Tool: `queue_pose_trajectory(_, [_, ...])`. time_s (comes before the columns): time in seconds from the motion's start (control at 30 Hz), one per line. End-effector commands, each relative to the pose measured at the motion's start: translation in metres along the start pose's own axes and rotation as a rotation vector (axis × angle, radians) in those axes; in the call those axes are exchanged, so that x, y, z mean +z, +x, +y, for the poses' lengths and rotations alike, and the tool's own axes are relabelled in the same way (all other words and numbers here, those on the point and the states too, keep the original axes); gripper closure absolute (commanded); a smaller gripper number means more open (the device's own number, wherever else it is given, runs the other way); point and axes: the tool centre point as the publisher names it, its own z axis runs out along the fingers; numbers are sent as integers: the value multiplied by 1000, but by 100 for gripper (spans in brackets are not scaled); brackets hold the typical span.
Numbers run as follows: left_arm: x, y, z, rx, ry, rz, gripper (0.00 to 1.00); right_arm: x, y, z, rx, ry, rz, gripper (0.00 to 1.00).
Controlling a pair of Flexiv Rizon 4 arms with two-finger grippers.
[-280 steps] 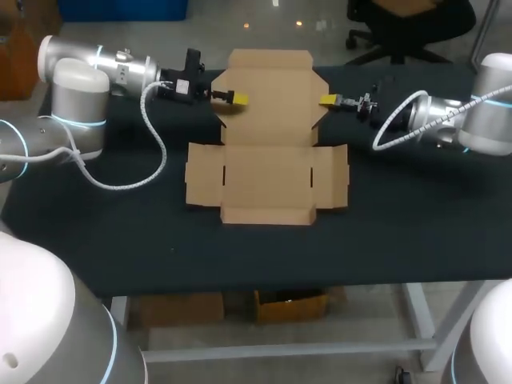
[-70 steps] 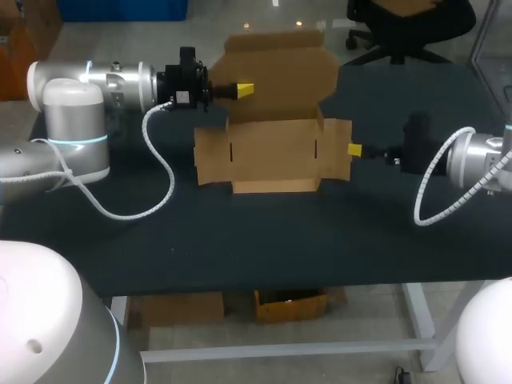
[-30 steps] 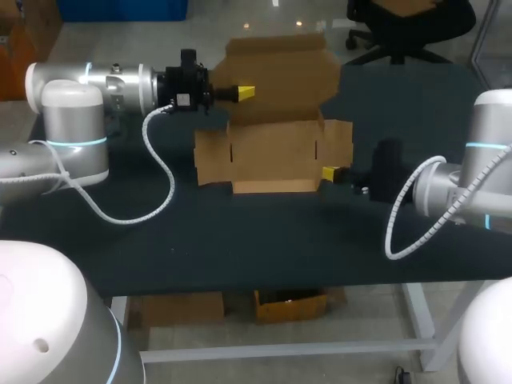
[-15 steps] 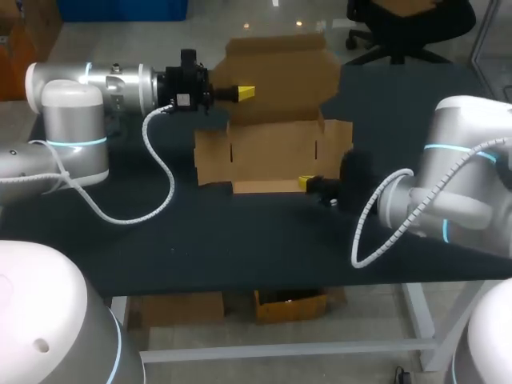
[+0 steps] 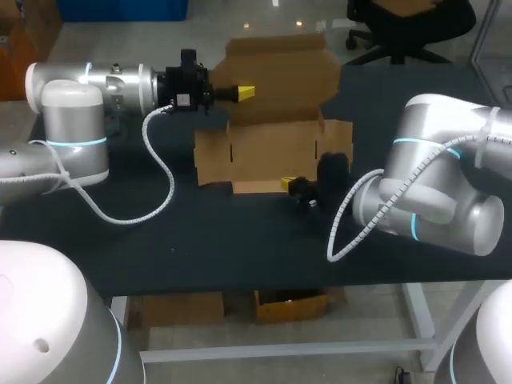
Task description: Assemble the packaging by folding the flat box into shape, placing the metal phone stand inside, and closing the box properly
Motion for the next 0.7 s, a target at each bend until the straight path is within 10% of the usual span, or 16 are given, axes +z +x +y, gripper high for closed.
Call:
queue_pose_trajectory(0.03, [0,1,3,1,2,0,100,26,3,-4,-5,-8,-62,100])
queue_pose_trajectory(0.7, [0,1,3,1,2,0,100,53,-10,-17,-12,20,-142,100])
